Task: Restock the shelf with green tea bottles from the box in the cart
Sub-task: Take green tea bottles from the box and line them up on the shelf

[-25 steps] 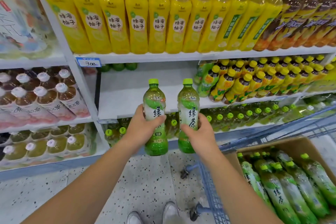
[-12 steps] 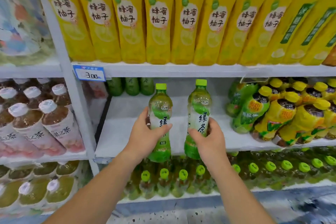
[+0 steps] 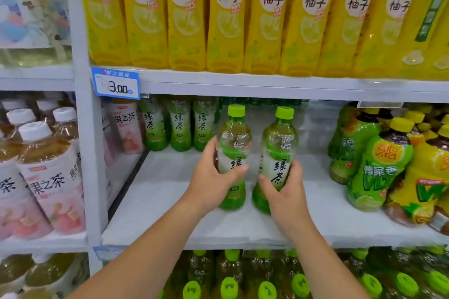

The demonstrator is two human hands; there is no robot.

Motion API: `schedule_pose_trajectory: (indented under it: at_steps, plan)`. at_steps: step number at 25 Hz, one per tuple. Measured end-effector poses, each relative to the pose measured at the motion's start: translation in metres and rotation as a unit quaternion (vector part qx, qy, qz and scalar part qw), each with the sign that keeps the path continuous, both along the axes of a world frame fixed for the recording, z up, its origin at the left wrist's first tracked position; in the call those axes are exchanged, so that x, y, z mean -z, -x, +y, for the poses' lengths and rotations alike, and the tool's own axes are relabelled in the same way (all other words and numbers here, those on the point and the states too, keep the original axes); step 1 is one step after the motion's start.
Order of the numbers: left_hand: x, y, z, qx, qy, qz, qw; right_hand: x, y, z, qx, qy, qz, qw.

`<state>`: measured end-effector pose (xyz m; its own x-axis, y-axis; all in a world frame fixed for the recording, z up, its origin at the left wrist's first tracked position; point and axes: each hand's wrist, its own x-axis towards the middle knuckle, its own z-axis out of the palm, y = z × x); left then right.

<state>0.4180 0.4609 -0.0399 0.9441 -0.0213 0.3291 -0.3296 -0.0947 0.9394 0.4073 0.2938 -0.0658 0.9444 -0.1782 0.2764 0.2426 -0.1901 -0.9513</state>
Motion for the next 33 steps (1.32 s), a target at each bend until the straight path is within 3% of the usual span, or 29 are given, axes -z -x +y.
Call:
schedule_pose_trajectory:
  at_steps: [4,8,12,24,33]
  plan:
    - [0.014,-0.011,0.004,0.014,-0.024,-0.019,0.999,0.006,-0.007,-0.003,-0.06,0.037,-0.018,0.997]
    - [0.033,-0.009,0.011,0.015,-0.09,-0.009,0.996,0.015,-0.007,-0.022,-0.119,0.128,0.03,0.984]
    - [0.045,-0.03,0.012,-0.049,-0.123,-0.014,0.991,0.013,-0.026,-0.027,-0.102,0.191,0.045,0.975]
    - [0.039,-0.118,-0.004,-0.194,-0.159,0.027,0.968,-0.009,-0.119,-0.016,-0.021,0.234,0.101,0.967]
    - [0.037,-0.149,-0.011,-0.291,-0.314,-0.013,0.904,0.002,-0.18,-0.011,-0.053,0.219,0.079,0.971]
